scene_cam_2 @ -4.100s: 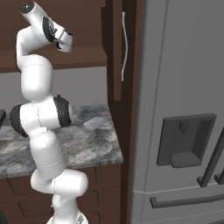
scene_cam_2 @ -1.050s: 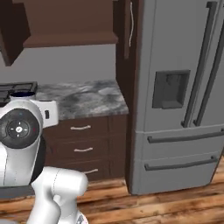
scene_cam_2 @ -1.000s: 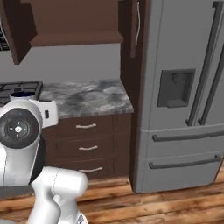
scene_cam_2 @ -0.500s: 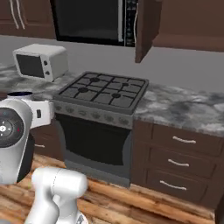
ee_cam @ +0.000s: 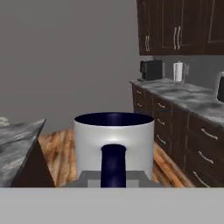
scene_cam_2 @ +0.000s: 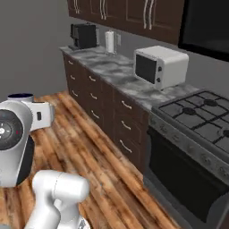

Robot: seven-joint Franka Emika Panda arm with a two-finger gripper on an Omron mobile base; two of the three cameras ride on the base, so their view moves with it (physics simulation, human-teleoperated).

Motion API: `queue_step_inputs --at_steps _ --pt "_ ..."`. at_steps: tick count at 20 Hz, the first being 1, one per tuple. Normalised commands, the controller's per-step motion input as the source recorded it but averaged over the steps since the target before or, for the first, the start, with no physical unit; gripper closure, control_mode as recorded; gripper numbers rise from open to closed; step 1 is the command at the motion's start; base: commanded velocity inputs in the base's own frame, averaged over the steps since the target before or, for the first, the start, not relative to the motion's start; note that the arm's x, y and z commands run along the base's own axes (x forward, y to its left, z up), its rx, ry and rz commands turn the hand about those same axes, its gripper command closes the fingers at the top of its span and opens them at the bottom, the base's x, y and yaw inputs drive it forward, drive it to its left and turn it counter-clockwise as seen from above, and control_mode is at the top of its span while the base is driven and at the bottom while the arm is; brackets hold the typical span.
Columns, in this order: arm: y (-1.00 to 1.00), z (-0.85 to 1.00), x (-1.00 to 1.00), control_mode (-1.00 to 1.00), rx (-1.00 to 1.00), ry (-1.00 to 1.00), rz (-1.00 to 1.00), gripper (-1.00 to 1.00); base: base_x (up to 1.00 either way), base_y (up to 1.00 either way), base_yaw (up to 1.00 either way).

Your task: There is a tray on the dining counter. Grab the cup, mug, and pitcher and place them on the tray. The pitcher may be placed next to the tray if it cannot fit the tray.

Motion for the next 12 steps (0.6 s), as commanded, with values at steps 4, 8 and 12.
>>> queue_step_inputs --at_steps 4,8,12 --pt "0.0 0.0 0.0 1.0 0.0 0.0 0.0 1.0 0.41 0.0 0.95" --pt "0.0 0.0 0.0 1.0 0.0 0.0 0.0 1.0 0.97 0.0 0.83" --pt "0.0 0.0 0.0 1.0 0.0 0.0 0.0 1.0 1.0 -0.49 0.37"
